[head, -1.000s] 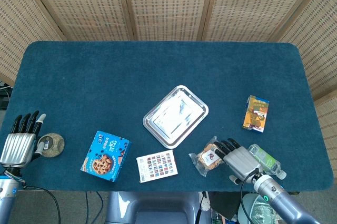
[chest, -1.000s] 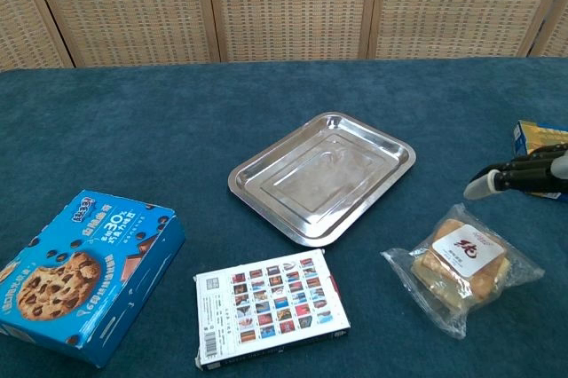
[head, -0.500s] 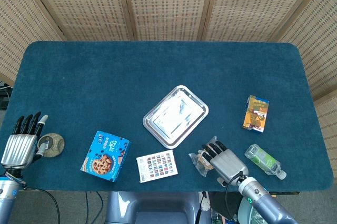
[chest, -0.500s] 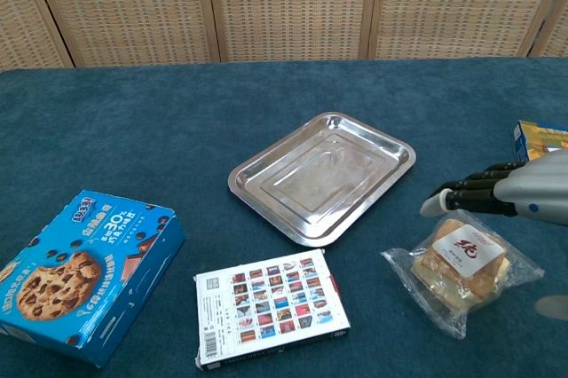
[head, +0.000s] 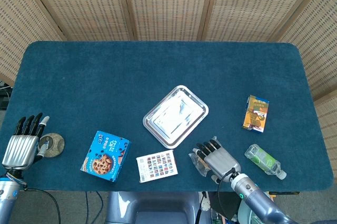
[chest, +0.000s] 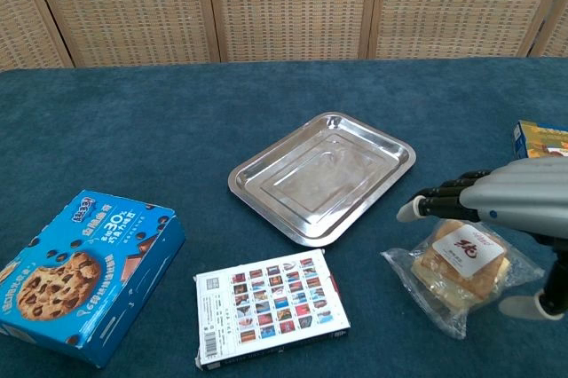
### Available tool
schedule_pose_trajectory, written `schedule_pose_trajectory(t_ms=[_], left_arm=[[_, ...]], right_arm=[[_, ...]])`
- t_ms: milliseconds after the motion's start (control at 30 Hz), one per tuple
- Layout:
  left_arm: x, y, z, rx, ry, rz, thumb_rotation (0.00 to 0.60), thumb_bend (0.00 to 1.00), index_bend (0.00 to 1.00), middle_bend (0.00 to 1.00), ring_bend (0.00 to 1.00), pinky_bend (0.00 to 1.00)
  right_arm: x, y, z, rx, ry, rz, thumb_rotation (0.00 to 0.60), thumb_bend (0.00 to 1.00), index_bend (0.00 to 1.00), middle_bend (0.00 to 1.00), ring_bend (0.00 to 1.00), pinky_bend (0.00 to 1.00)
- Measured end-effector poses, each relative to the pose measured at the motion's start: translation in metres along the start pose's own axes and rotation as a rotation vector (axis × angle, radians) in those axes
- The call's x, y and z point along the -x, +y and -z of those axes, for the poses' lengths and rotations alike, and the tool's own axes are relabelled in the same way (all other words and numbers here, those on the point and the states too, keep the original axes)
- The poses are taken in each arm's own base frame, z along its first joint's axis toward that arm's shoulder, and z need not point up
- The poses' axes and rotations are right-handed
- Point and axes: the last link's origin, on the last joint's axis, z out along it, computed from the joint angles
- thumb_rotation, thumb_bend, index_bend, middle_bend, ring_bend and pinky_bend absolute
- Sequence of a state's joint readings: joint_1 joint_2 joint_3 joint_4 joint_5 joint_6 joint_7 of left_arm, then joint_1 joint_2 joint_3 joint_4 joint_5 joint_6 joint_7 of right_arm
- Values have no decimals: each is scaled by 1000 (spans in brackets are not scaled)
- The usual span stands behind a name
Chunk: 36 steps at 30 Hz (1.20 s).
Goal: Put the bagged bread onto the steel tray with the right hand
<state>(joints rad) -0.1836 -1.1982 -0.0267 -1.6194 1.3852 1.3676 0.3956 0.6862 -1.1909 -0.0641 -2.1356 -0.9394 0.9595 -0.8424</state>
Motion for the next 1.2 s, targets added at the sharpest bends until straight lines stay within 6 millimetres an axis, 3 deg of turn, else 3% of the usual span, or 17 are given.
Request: schedule_pose_trajectory(t_ms=[1200], left_arm=[[1,-3,-1,-6,-9,10,600,425,0,0,0,0]], right_arm=[[34,13,-30,-42,-20,-56,600,319,0,17,0,0]])
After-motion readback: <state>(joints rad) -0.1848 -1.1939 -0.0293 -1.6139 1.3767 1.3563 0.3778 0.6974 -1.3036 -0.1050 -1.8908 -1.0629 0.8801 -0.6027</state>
